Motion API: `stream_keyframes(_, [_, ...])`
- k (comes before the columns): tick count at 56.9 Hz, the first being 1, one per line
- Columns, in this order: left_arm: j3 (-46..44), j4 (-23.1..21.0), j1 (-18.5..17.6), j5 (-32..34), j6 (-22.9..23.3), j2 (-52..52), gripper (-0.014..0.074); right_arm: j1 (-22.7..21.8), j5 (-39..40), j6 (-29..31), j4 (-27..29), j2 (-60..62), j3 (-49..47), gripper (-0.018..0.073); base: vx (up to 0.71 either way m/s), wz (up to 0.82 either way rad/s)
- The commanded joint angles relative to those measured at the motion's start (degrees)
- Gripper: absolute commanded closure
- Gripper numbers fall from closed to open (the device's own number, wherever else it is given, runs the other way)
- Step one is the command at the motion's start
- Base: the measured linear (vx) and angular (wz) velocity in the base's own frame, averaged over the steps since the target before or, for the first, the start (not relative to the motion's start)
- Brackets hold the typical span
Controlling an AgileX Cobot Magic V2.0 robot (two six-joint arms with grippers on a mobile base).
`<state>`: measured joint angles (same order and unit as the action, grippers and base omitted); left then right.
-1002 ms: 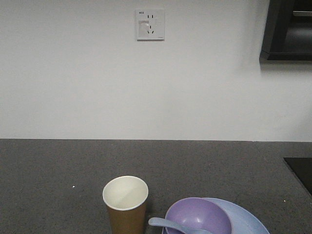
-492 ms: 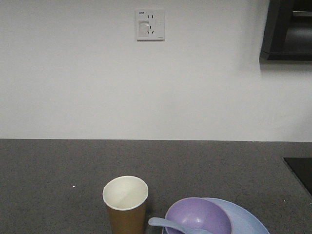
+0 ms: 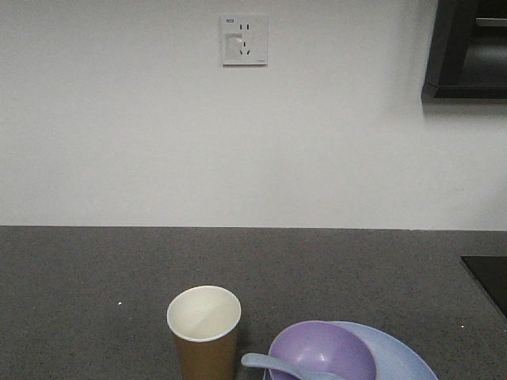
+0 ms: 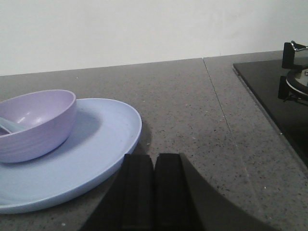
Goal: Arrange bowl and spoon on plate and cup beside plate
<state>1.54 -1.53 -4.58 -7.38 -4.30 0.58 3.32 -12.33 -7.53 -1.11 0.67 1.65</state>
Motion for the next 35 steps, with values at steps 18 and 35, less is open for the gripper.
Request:
stream_keyframes(18, [-1.48, 0.02, -0.33, 4.64, 0.33, 0.38, 0.0600, -0.35, 3.49, 0.14, -0.54, 0.30, 0.32, 0.0565, 0.00, 0.00])
stream_keyframes(35, [-1.48, 0.02, -0.33, 4.64, 0.33, 0.38, 0.0600, -0.35, 3.49, 0.14, -0.54, 0.30, 0.32, 0.0565, 0.00, 0.00])
